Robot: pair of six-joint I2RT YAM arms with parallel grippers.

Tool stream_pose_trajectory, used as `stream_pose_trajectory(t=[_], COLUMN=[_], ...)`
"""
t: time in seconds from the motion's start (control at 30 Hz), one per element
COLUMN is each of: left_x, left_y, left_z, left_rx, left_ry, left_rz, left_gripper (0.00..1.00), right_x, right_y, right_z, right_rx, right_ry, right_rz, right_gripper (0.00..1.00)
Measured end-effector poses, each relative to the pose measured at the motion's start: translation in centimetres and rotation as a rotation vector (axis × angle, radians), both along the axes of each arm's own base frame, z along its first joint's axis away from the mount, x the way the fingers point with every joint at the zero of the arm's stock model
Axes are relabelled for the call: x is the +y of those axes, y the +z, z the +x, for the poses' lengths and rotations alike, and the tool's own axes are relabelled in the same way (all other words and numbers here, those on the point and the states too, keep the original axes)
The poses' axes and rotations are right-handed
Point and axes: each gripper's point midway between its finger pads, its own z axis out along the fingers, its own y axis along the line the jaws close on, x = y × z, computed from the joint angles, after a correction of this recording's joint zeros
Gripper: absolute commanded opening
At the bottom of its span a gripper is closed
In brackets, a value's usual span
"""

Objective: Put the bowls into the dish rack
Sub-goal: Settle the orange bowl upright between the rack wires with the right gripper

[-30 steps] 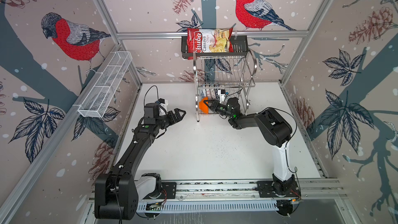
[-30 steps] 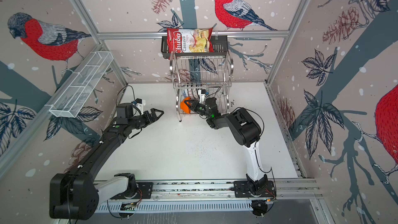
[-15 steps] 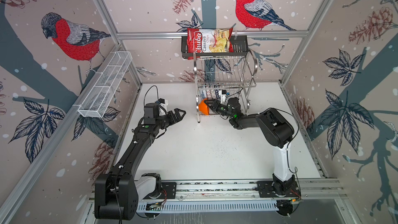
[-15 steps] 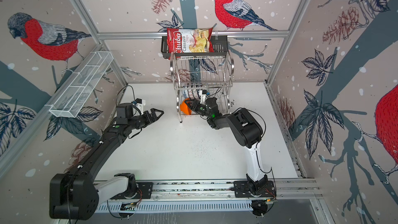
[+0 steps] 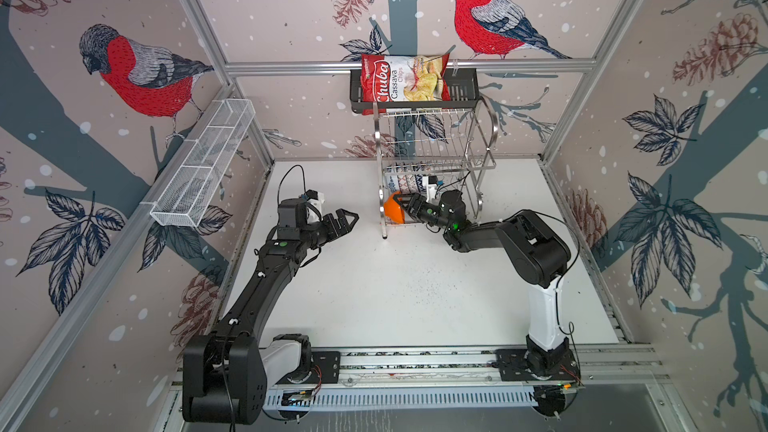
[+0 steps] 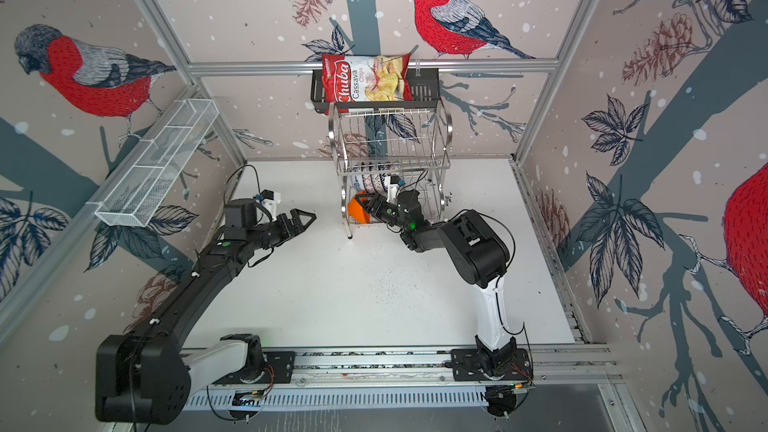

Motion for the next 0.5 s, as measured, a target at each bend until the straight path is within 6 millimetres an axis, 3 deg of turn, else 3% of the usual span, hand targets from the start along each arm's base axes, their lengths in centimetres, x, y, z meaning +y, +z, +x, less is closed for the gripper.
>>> stream_pose_trajectory(t=[0.5], left_x=[0.0], left_y=[0.0], left_z=[0.0], left_rx=[-0.001], left_ry=[0.000], left_rz=[0.000], left_gripper=[0.98], right_x=[-0.8], right_y=[1.9], right_z=[0.9], right_rx=[-0.042], right_ry=[-0.042], right_rz=[0.040], right_gripper=[0.76])
